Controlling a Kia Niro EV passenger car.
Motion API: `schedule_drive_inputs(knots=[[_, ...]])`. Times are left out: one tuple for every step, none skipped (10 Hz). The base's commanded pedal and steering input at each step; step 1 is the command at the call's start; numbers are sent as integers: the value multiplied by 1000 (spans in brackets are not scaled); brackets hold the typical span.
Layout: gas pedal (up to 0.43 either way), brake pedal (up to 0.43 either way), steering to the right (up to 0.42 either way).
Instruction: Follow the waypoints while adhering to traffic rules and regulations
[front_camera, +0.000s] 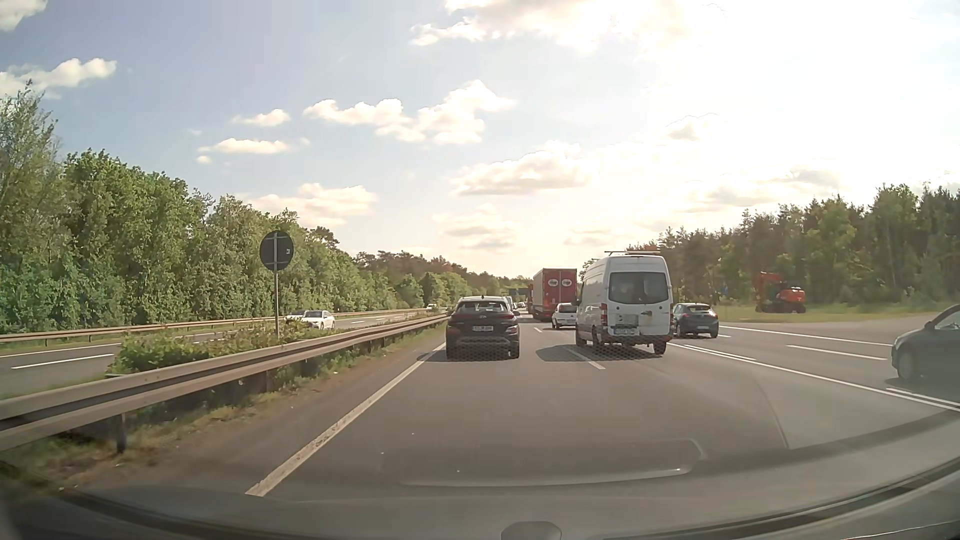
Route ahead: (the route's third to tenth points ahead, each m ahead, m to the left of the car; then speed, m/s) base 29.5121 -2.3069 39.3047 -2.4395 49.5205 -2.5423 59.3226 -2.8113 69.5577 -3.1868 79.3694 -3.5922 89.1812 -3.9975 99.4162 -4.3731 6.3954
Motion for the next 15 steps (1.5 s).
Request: schedule_drive_inputs(knots=[[67, 0, 1], [67, 0, 1], [67, 0, 1], [67, 0, 1], [67, 0, 1], [67, 0, 1], [67, 0, 1], [67, 0, 1], [67, 0, 1], [67, 0, 1], [67, 0, 1], [67, 0, 1], [67, 0, 1], [67, 0, 1], [59, 0, 1]])
